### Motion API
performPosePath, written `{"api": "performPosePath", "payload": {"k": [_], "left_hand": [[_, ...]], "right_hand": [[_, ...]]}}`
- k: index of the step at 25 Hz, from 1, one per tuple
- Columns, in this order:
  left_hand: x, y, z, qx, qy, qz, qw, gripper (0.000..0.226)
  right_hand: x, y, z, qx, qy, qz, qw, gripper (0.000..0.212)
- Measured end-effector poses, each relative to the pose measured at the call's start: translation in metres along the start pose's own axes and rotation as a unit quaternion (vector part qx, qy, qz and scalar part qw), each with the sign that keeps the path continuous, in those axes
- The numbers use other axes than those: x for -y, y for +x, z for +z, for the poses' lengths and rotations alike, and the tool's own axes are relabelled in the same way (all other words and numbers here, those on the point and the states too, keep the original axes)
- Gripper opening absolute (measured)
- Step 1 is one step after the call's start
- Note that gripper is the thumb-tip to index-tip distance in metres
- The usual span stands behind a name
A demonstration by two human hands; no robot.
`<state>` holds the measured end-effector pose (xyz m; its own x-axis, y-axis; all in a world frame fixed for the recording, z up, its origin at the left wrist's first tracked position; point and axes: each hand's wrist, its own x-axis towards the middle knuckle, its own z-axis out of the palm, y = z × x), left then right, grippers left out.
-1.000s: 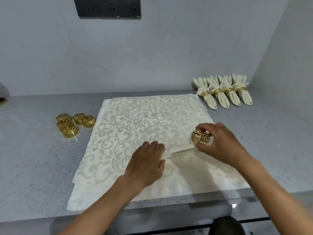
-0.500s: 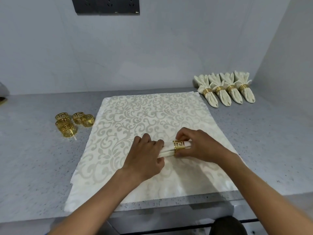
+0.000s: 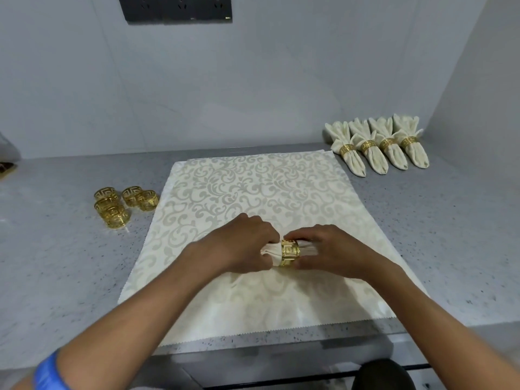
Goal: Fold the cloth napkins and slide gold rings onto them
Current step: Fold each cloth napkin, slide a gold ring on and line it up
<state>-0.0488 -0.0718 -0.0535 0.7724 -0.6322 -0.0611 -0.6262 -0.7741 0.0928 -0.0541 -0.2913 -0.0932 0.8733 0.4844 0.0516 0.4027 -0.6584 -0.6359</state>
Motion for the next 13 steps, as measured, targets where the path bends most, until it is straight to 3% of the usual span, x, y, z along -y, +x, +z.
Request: {"api": "performPosePath", "payload": {"k": [2, 5, 7, 11, 13], "left_hand": [[0.011, -0.003, -0.004, 0.006, -0.028, -0.003, 1.0, 0.014], [0.014, -0.014, 0.0, 0.009, 0.022, 0.008, 1.0, 0.018], [0.014, -0.021, -0.001, 0.014, 0.028, 0.004, 1.0, 0.015], [0.024, -0.028, -0.01, 0.04, -0.009, -0.014, 0.999, 0.021], [0.014, -0.024, -0.009, 0.002, 0.016, -0.004, 1.0, 0.03]], "right_hand": [[-0.003, -0.007, 0.001, -0.02, -0.053, 0.004, 0.998, 0.05], [-0.011, -0.018, 0.006, -0.057, -0.142, -0.035, 0.988, 0.026], [-0.015, -0.019, 0.011, -0.064, -0.18, -0.066, 0.979, 0.025], [-0.024, -0.019, 0.025, -0.094, -0.188, -0.098, 0.973, 0.021], [-0.027, -0.017, 0.03, -0.113, -0.18, -0.099, 0.972, 0.017]]}}
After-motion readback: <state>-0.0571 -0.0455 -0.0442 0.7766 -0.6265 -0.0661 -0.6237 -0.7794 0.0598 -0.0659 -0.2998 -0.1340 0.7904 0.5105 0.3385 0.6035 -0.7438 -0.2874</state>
